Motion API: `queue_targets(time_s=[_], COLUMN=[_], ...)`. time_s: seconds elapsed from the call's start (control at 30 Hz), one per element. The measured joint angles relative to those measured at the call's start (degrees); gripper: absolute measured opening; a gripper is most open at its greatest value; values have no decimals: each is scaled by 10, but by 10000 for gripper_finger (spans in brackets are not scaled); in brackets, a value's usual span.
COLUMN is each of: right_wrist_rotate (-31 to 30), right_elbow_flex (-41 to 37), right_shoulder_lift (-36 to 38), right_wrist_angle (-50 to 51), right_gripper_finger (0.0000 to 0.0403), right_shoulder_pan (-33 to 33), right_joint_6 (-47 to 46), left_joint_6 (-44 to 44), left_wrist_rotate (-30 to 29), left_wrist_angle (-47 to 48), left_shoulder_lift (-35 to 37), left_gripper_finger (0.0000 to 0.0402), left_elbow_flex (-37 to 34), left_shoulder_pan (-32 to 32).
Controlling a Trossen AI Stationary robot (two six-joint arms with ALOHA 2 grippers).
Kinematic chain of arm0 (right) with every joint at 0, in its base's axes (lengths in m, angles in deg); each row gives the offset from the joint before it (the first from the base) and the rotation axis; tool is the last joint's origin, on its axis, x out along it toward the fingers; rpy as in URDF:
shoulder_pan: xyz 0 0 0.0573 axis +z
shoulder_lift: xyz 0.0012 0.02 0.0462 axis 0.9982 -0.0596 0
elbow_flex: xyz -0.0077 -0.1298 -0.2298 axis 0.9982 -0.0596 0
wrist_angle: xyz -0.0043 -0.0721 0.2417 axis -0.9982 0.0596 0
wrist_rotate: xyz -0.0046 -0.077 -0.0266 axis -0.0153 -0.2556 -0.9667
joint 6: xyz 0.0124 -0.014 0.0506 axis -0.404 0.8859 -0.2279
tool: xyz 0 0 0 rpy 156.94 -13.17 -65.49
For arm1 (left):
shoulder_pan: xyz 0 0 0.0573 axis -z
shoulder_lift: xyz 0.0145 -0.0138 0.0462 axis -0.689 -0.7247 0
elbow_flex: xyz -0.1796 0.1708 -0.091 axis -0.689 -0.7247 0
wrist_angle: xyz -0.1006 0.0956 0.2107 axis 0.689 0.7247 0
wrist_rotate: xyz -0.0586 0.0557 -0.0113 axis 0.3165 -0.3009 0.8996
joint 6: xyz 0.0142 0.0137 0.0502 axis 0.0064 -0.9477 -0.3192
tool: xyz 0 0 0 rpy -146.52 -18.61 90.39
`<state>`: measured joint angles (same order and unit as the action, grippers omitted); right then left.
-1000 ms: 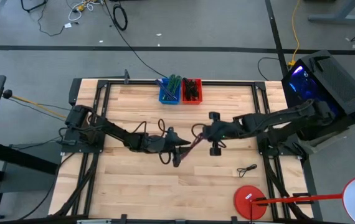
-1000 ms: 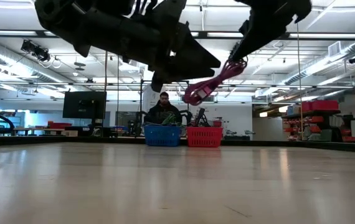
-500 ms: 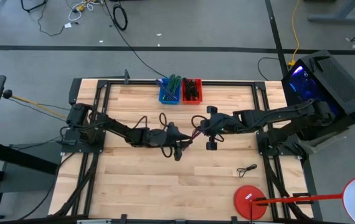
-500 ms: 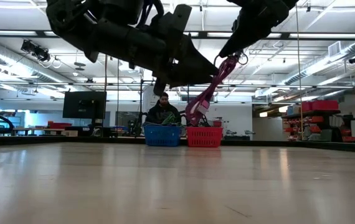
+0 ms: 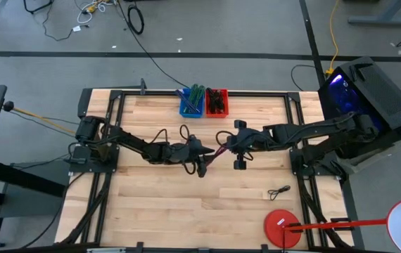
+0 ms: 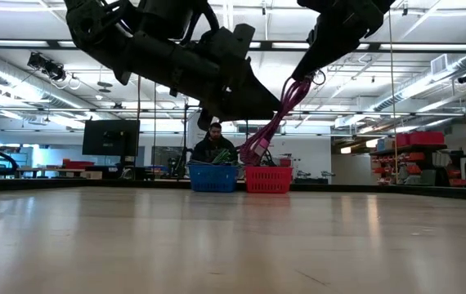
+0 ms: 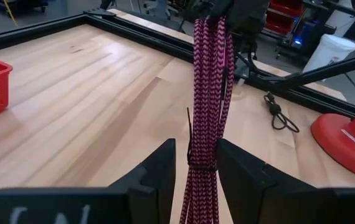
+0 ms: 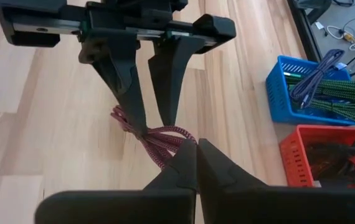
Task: Pick & Place USB Port
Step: Put the pink charger cable into the blue bin
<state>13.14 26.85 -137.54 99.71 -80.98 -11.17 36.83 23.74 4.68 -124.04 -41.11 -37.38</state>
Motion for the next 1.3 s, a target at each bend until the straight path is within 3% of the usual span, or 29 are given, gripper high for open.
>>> queue_targets(time_s=[0.27, 0.67, 0.9, 1.13, 1.3], right_wrist_rotate=[1, 31, 30, 29, 17], right_elbow_flex=[0, 0, 0, 0, 0], right_shoulder_lift=[0, 0, 0, 0, 2], right_wrist_angle=[-22, -83, -82, -87, -81], right_gripper_finger=[0, 0, 0, 2, 31], right_shoulder_pan=[0, 0, 0, 0, 0], right_joint_6=[2, 23, 23, 23, 19], left_joint_6=[1, 7, -12, -19, -26], left_wrist_rotate=[0, 64, 64, 19, -26], left_wrist_angle=[4, 3, 17, 20, 33], left_shoulder_lift=[0, 0, 0, 0, 0], left_gripper_finger=[119, 118, 24, 18, 18], left_elbow_flex=[0, 0, 0, 0, 0], left_shoulder_pan=[2, 5, 5, 8, 7])
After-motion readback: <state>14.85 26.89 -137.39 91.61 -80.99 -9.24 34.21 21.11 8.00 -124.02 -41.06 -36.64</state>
